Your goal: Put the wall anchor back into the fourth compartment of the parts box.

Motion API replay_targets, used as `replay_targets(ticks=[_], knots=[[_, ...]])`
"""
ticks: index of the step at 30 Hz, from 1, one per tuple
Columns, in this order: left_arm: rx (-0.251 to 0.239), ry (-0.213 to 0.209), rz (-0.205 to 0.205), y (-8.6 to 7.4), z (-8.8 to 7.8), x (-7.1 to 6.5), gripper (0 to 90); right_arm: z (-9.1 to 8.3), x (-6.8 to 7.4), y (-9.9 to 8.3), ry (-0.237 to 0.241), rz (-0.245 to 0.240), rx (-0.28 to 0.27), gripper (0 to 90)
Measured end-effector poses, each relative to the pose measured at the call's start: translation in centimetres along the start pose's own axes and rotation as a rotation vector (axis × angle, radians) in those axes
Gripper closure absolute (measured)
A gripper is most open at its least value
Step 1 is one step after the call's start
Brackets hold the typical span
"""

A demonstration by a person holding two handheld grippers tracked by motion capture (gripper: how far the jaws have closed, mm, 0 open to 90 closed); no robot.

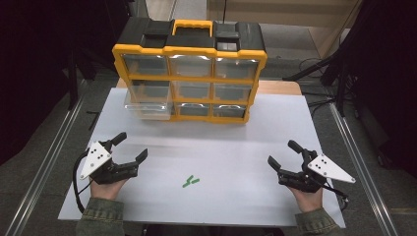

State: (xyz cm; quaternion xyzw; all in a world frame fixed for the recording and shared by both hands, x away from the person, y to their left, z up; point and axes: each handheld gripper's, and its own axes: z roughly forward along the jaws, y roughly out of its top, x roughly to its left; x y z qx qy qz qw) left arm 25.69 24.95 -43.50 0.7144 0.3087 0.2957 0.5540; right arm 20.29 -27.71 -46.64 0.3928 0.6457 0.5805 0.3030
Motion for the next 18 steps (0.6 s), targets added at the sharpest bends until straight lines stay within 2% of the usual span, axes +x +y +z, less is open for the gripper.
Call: replay_targets(ticks=[10, 18], knots=[[0.008, -0.011, 0.005, -0.11, 0.16, -0.05, 14.1, 0.02, 0.0, -0.1, 0.009, -0.001, -0.004, 13.5], [0.049, -0.016, 0.018, -0.26, 0.27, -0.25, 14.1, -0.1, 0.02, -0.08, 0.008, 0.001, -0.009, 13.5]])
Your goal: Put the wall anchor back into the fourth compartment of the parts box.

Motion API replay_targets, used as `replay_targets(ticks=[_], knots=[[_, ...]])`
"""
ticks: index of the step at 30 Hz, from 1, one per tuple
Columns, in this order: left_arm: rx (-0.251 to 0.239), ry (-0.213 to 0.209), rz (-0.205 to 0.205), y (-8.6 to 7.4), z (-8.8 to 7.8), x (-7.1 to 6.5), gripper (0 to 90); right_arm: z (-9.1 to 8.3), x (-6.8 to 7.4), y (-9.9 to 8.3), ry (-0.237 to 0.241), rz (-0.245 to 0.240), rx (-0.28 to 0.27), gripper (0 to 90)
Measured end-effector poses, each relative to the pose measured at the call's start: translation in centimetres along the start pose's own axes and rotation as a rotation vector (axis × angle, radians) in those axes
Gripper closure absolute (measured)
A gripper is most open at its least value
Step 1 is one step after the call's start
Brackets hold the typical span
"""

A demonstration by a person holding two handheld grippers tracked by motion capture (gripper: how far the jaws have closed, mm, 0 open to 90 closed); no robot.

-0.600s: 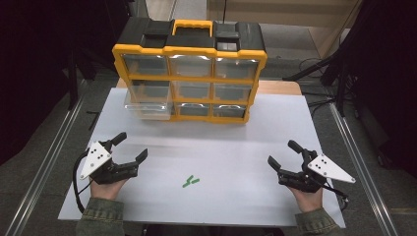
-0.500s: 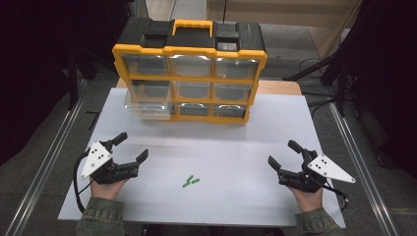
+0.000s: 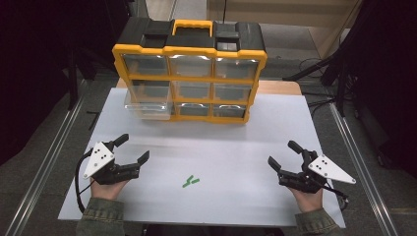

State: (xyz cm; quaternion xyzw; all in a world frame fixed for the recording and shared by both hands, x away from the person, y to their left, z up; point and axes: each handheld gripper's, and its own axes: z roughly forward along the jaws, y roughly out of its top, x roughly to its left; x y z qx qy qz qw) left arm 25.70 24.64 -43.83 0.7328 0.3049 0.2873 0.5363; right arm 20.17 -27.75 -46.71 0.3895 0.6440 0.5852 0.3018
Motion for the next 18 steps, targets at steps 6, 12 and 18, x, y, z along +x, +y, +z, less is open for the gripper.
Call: replay_targets(ticks=[6, 12, 18], knots=[[0.047, -0.01, 0.012, 0.0, 0.3, -0.1, 14.2, 0.3, 0.0, -0.1, 0.004, 0.001, 0.012, 13.4], [0.116, -0.009, 0.069, 0.5, 0.6, -0.4, 14.2, 0.3, -0.1, -0.1, 0.009, 0.0, 0.014, 13.4], [0.252, -0.061, 0.141, 0.7, 1.1, -0.7, 14.2, 0.2, -0.2, 0.1, 0.011, 0.001, 0.0, 13.4]])
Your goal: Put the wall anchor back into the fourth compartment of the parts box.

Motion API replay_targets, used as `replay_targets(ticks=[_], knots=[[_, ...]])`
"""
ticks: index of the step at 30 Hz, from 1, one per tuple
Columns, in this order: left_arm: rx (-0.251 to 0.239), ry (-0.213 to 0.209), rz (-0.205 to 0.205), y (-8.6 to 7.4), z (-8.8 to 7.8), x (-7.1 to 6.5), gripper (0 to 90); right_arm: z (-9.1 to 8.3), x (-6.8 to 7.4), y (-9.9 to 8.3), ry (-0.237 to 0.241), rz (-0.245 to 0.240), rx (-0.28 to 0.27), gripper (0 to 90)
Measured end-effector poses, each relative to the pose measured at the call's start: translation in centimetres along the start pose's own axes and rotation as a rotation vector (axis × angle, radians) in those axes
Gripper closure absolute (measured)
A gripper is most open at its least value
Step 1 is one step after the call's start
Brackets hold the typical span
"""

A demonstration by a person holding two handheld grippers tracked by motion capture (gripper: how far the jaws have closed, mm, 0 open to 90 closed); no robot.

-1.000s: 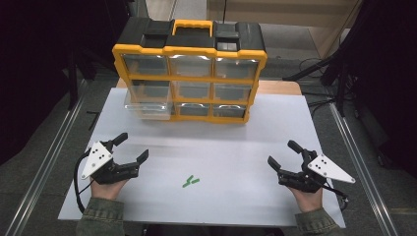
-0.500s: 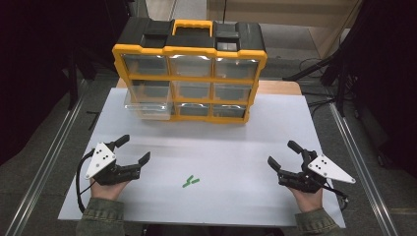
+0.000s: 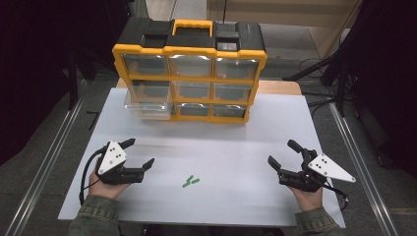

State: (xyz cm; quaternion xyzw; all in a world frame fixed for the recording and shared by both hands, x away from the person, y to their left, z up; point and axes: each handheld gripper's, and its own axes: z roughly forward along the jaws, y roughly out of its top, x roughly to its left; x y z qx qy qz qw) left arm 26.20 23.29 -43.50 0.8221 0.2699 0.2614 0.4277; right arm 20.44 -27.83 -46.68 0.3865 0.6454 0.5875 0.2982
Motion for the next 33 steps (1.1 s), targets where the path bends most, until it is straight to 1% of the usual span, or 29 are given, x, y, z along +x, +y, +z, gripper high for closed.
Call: replay_targets(ticks=[1, 3, 4, 5, 7, 9, 10, 11, 12, 13, 14, 15, 17, 18, 19, 21, 22, 23, 24, 25, 29, 30, 32, 33], knots=[[0.025, -0.011, 0.012, 0.1, 0.2, 0.0, 14.2, 0.0, 0.0, 0.0, 0.0, -0.003, 0.0, 13.4], [0.072, -0.049, 0.052, 0.4, 0.4, 0.0, 14.3, 0.0, 0.0, 0.0, 0.002, 0.001, 0.003, 13.3], [0.131, -0.066, 0.092, 0.7, 0.8, -0.1, 14.4, 0.0, 0.1, 0.0, 0.001, 0.001, 0.007, 13.4], [0.131, -0.066, 0.092, 0.7, 0.8, -0.1, 14.3, 0.0, 0.1, 0.0, 0.001, 0.001, 0.007, 13.4], [0.202, -0.092, 0.127, 1.2, 1.3, -0.3, 14.3, 0.0, 0.1, 0.0, 0.003, 0.005, 0.009, 13.4], [0.272, -0.115, 0.157, 1.6, 1.7, -0.6, 14.3, -0.1, 0.1, 0.0, 0.002, -0.003, 0.004, 13.4], [0.339, -0.128, 0.184, 2.1, 2.2, -0.8, 14.3, -0.1, 0.1, 0.0, 0.003, -0.002, 0.005, 13.4], [0.339, -0.128, 0.184, 2.1, 2.2, -0.8, 14.4, -0.1, 0.1, 0.0, 0.003, -0.002, 0.005, 13.4], [0.376, -0.138, 0.193, 2.3, 2.5, -0.8, 14.4, -0.1, 0.1, 0.0, 0.004, -0.003, 0.005, 13.4], [0.413, -0.137, 0.197, 2.5, 2.8, -0.9, 14.4, -0.2, 0.1, 0.0, 0.003, -0.001, 0.006, 13.4], [0.462, -0.141, 0.212, 2.7, 3.0, -0.9, 14.4, -0.2, 0.1, 0.0, 0.001, -0.003, 0.005, 13.4], [0.508, -0.157, 0.214, 3.0, 3.3, -0.9, 16.4, -0.3, 0.0, 0.0, -0.001, -0.003, 0.0, 13.4], [0.598, -0.166, 0.233, 3.4, 3.7, -0.8, 16.4, -0.4, 0.0, 0.0, -0.003, -0.006, -0.001, 13.4], [0.69, -0.198, 0.226, 3.8, 4.2, -0.7, 16.3, -0.5, -0.1, 0.0, -0.005, -0.003, -0.003, 13.4], [0.69, -0.198, 0.226, 3.8, 4.2, -0.7, 16.3, -0.5, -0.1, 0.0, -0.005, -0.003, -0.003, 13.4], [0.76, -0.207, 0.244, 4.0, 4.5, -0.6, 16.3, -0.6, -0.1, 0.0, -0.008, -0.003, -0.005, 13.4], [0.795, -0.209, 0.246, 4.1, 4.7, -0.6, 16.4, -0.6, -0.2, 0.0, -0.008, -0.004, -0.007, 13.4], [0.813, -0.205, 0.246, 4.1, 4.8, -0.7, 16.3, -0.7, -0.2, 0.0, -0.011, -0.002, -0.001, 13.3], [0.834, -0.202, 0.262, 4.2, 4.9, -0.7, 16.4, -0.7, -0.2, 0.0, -0.012, -0.004, 0.001, 13.3], [0.854, -0.202, 0.269, 4.2, 5.2, -0.8, 16.3, -0.7, -0.3, 0.0, -0.014, -0.008, 0.005, 13.3], [0.855, -0.198, 0.27, 4.3, 5.4, -1.0, 16.3, -0.7, -0.3, 0.0, -0.013, -0.008, 0.005, 13.3], [0.86, -0.206, 0.274, 4.4, 5.5, -1.2, 16.3, -0.7, -0.3, 0.0, -0.013, -0.008, 0.007, 13.3], [0.865, -0.219, 0.268, 4.4, 5.9, -1.8, 16.3, -0.7, -0.3, -0.1, -0.014, -0.008, 0.008, 13.3], [0.871, -0.228, 0.269, 4.5, 6.3, -2.3, 16.3, -0.6, -0.3, -0.1, -0.015, -0.008, 0.01, 13.3]])
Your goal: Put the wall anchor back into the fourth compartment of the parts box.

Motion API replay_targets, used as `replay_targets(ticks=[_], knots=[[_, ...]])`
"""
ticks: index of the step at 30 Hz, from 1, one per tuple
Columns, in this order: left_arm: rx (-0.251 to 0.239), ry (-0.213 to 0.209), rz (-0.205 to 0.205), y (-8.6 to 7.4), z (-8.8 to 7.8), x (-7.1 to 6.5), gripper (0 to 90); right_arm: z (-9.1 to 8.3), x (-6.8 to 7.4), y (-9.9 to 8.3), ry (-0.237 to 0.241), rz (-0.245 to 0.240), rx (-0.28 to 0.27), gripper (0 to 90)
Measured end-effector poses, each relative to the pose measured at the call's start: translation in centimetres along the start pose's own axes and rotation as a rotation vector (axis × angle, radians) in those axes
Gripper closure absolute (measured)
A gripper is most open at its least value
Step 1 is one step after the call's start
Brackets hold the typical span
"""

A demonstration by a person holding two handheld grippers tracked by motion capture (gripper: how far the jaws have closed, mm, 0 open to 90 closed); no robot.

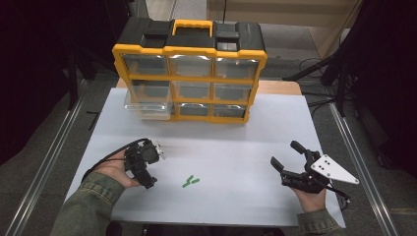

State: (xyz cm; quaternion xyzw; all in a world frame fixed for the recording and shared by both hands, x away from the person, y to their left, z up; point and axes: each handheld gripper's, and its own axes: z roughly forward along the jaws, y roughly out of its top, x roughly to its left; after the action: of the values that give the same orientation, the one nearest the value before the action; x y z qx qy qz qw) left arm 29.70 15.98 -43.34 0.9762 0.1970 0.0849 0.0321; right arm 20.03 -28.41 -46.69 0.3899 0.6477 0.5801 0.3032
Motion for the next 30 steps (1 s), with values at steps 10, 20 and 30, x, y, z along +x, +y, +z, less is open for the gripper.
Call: replay_targets(ticks=[10, 20, 30], knots=[[0.011, -0.005, 0.016, 2.3, 1.0, -1.2, 16.4, -0.1, -0.1, 0.0, -0.001, -0.002, 0.001, 13.3], [0.032, -0.032, 0.054, 4.6, 2.0, -3.1, 16.3, -0.1, -0.3, -0.2, -0.008, 0.004, 0.001, 13.2], [0.089, -0.067, 0.038, 7.0, 2.8, -4.5, 16.4, -0.1, -0.4, -0.2, -0.004, 0.007, 0.0, 13.2]])
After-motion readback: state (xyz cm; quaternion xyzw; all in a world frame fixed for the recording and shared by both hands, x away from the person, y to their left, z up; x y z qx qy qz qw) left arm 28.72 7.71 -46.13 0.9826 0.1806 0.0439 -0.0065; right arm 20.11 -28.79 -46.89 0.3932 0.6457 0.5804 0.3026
